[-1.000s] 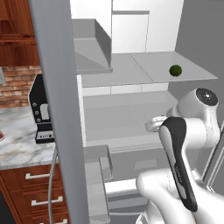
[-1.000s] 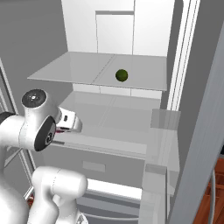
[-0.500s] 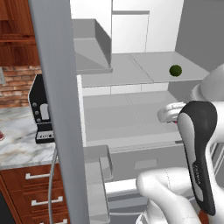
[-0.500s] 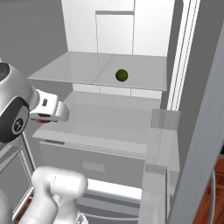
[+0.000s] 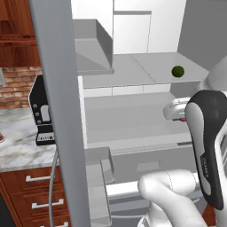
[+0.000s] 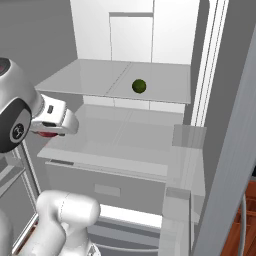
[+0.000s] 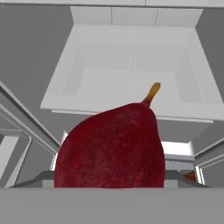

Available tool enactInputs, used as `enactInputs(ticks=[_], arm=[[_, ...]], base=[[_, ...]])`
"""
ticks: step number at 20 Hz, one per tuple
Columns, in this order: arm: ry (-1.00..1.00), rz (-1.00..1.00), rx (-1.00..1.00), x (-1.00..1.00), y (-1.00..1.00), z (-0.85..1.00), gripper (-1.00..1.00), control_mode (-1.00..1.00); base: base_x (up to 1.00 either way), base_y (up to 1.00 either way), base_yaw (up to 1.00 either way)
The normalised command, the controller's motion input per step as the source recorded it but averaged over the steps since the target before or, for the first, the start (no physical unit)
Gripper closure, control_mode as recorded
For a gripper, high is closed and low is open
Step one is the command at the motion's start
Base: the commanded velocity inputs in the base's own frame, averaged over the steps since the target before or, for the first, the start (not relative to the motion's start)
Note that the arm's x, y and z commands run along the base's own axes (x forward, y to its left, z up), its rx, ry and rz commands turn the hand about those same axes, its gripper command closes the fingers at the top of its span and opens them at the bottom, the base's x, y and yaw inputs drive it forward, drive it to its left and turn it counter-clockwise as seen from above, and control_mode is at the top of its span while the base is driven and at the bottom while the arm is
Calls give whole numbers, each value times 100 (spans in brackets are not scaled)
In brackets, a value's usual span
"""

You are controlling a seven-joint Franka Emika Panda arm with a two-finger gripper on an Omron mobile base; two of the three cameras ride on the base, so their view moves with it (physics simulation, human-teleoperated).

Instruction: Open the fridge, remove the pear, lime, and steak, and place them on any counter.

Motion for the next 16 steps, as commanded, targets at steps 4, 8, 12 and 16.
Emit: enactInputs(ticks=[4, 8, 12, 16], arm=[[0, 0, 0, 0, 0, 0, 100, -100], [0, 0, 0, 0, 0, 0, 100, 100], [0, 0, 0, 0, 0, 0, 100, 100], [0, 0, 0, 0, 0, 0, 100, 100]], base=[[0, 0, 0], [0, 0, 0], [-69, -12, 0], [-100, -24, 0]])
